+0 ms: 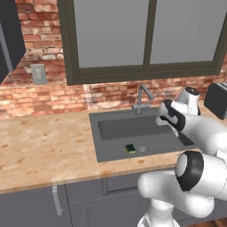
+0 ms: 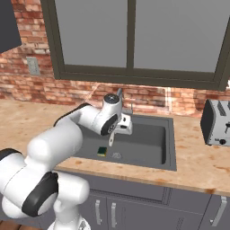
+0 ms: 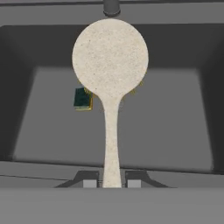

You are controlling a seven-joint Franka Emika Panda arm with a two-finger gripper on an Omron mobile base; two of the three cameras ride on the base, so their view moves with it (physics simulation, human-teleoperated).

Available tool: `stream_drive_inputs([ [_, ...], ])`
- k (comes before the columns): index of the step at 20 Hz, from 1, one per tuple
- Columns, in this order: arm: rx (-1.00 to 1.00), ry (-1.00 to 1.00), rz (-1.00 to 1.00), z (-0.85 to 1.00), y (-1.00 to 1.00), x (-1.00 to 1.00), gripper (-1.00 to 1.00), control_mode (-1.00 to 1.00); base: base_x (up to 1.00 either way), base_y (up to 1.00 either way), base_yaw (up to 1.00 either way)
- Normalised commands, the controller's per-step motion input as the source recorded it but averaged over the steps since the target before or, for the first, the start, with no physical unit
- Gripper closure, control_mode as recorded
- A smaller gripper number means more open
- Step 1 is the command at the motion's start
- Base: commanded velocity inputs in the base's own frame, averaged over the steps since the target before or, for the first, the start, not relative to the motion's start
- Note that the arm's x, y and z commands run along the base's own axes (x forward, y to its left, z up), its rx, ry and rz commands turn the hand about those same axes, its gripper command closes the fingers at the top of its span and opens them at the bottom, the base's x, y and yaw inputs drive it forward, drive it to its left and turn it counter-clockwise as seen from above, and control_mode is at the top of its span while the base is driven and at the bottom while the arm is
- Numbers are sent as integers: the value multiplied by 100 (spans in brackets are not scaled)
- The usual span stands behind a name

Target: Pick up the dish brush and sponge from the sink, and place them back in the cabinet, and close the cabinet doors.

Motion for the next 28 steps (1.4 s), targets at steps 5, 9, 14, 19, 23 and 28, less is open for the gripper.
stream_drive_inputs([
  [5,0,0,-2,25,34,-20,100,-100,0,0,0],
  [9,0,0,-1,28,26,-16,100,-100,0,0,0],
  [14,0,0,-1,24,17,-8,100,-100,0,0,0],
  [19,0,0,-1,21,8,-10,100,-100,0,0,0],
  [23,0,0,-2,18,7,-12,100,-100,0,0,0],
  [28,0,0,-3,14,15,-17,100,-100,0,0,0],
])
